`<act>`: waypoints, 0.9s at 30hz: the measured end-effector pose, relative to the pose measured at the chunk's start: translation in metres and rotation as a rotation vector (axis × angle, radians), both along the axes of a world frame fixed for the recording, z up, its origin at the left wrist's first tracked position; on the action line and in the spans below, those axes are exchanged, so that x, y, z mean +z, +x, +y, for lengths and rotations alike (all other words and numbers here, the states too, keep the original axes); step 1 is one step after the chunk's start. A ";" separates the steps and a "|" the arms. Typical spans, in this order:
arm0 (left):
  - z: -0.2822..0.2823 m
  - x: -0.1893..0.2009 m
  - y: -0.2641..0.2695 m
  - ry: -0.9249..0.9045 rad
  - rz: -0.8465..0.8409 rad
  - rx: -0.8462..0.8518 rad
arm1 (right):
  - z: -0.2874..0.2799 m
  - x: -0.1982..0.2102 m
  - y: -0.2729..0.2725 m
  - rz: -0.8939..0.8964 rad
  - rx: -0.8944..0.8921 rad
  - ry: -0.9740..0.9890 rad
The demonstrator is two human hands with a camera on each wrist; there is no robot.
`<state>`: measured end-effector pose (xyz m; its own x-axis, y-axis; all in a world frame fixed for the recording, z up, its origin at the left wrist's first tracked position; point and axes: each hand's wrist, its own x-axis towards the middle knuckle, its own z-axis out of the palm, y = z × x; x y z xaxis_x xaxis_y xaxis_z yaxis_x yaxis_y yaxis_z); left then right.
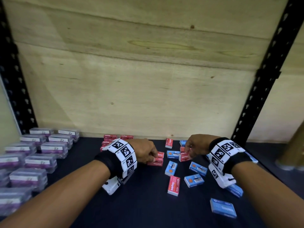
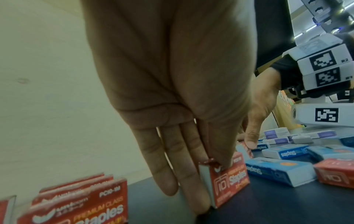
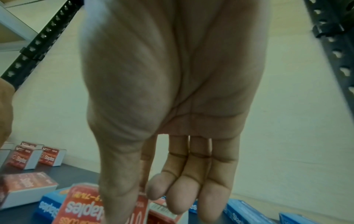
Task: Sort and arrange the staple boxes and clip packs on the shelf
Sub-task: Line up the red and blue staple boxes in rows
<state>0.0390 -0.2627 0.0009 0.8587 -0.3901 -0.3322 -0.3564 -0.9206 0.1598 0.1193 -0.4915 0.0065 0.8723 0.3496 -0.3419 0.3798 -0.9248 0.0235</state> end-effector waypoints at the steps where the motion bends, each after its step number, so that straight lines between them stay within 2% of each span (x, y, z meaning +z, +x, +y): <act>1: 0.000 0.000 -0.001 0.001 0.001 0.003 | 0.000 0.000 0.000 0.000 0.002 0.001; 7: 0.000 -0.001 -0.004 0.021 -0.037 0.004 | 0.000 0.006 -0.006 -0.011 0.017 -0.007; 13: 0.020 0.006 -0.017 0.072 -0.023 0.013 | 0.009 0.027 -0.012 -0.021 0.061 0.152; 20: 0.075 0.009 -0.042 0.095 -0.001 0.127 | 0.080 0.018 -0.029 -0.011 0.238 0.237; 27: 0.123 0.009 -0.062 0.145 -0.020 0.258 | 0.153 -0.002 -0.048 0.027 0.396 0.145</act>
<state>-0.0227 -0.1402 0.0096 0.9302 -0.1079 -0.3510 -0.1095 -0.9939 0.0154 0.0714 -0.3382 0.0050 0.6524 0.7022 -0.2851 0.7052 -0.7002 -0.1113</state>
